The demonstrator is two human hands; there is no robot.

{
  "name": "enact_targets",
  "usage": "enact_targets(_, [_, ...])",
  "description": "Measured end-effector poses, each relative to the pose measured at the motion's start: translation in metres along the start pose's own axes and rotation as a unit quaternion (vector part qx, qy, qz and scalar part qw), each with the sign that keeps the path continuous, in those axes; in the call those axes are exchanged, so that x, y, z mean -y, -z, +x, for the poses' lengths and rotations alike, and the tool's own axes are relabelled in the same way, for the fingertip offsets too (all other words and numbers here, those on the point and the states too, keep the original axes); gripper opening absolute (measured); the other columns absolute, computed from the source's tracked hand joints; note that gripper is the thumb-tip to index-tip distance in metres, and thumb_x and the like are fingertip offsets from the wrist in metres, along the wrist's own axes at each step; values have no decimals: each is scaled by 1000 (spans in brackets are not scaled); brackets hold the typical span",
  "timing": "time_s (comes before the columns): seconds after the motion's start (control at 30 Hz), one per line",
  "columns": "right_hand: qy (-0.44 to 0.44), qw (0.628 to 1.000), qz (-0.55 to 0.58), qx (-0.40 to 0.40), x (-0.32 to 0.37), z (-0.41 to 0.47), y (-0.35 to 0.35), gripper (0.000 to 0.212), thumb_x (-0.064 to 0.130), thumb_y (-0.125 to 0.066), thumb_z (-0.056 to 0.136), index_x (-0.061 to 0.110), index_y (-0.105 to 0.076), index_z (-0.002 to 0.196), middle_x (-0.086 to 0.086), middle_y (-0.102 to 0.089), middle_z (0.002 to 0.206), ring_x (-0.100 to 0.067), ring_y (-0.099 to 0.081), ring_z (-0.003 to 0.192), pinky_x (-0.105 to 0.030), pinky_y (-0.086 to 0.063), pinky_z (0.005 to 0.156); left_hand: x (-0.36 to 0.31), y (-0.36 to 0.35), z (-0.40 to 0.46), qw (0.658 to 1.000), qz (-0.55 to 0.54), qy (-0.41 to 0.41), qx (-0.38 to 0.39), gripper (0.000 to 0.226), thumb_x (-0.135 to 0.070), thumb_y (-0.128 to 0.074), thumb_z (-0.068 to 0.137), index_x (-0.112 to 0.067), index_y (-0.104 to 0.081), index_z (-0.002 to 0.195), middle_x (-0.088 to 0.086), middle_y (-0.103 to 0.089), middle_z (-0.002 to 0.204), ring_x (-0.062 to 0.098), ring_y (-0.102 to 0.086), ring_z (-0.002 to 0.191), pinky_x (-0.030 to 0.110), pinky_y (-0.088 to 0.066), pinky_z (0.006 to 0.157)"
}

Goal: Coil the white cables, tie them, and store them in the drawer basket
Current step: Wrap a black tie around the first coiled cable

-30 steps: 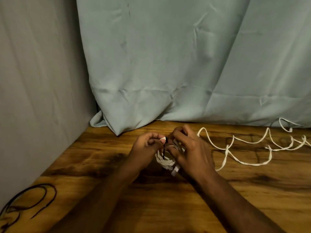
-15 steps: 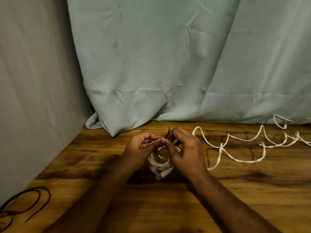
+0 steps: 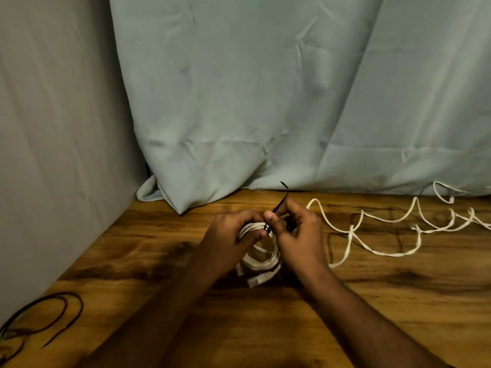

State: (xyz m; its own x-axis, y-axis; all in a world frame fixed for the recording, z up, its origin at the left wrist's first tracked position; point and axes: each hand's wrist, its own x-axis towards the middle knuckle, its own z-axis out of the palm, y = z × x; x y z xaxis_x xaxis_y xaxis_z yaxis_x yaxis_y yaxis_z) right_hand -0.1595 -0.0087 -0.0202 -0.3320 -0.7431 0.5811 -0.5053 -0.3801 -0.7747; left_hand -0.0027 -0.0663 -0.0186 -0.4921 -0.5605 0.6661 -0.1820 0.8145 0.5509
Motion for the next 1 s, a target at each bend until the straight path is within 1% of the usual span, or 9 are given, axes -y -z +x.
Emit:
enact_targets(0.13, [-80, 993, 84, -24, 1, 1, -3, 20, 16, -73, 96, 14, -63, 78, -17, -65, 74, -28, -61, 67, -49, -56, 65, 0, -2, 1, 1000, -6, 2, -25, 10, -19, -72, 89, -20, -74, 99, -13, -75, 93, 2, -70, 87, 24, -54, 76])
enact_targets(0.3, [-163, 970, 175, -36, 3, 3, -6, 21, 10, -72, 95, 7, -63, 76, -29, -66, 80, -30, -62, 70, -65, -57, 72, -1, -4, 1, 999, -7, 4, -39, 13, -15, -72, 90, -18, -75, 102, -12, -76, 97, 1, -70, 91, 23, -53, 80])
enact_targets(0.37, [-190, 960, 200, -38, 5, 4, -5, 21, 7, -71, 95, 2, -62, 77, -28, -65, 76, -30, -61, 70, -59, -58, 71, -1, -4, 1, 999, 0, -1, -45, 13, -16, -72, 90, -19, -75, 102, -13, -76, 99, 1, -70, 93, 26, -54, 81])
enact_targets(0.43, [-202, 953, 222, -38, 8, 4, -3, 19, 3, -70, 95, -3, -61, 79, -22, -64, 72, -30, -60, 69, -48, -55, 69, -1, -3, 1, 999, 9, -11, -51, 13, -16, -72, 90, -18, -75, 102, -13, -75, 100, 1, -69, 94, 27, -54, 81])
enact_targets(0.57, [-219, 939, 265, 18, 14, 8, 3, 12, 1, -69, 95, -7, -63, 89, -25, -65, 76, -29, -64, 59, -34, -58, 57, 1, -2, -2, 998, 15, -18, -62, 13, -17, -71, 91, -18, -75, 104, -15, -74, 101, 1, -69, 95, 22, -52, 81])
enact_targets(0.67, [-243, 926, 280, 75, 15, 11, 9, 6, 2, -68, 96, -1, -63, 93, -22, -68, 73, -28, -65, 55, -32, -58, 52, 1, -2, -4, 998, 18, -30, -59, 15, -17, -70, 92, -17, -75, 106, -14, -74, 102, -1, -68, 96, 22, -52, 82])
enact_targets(0.8, [-310, 889, 307, 140, 17, 15, 17, 7, 7, -66, 98, 0, -66, 98, -18, -70, 71, -21, -67, 52, -27, -58, 47, -2, -5, -6, 996, 47, -48, -53, 23, -24, -66, 95, -21, -70, 118, -11, -72, 108, 1, -66, 101, 33, -53, 85])
enact_targets(0.87, [-333, 870, 331, 153, 18, 15, 19, 10, 6, -63, 98, -2, -67, 101, -18, -71, 71, -18, -68, 50, -24, -58, 46, -5, -6, -7, 996, 45, -48, -54, 30, -26, -63, 97, -23, -65, 126, -9, -70, 114, 4, -65, 105, 34, -53, 88])
enact_targets(1.0, [-368, 839, 367, 162, 18, 17, 21, 14, 0, -56, 100, -3, -69, 101, -18, -72, 74, -17, -69, 50, -23, -58, 45, -6, -6, -8, 994, 66, -84, -33, 25, -21, -59, 100, -20, -68, 123, -1, -68, 111, 14, -66, 102, 42, -53, 81])
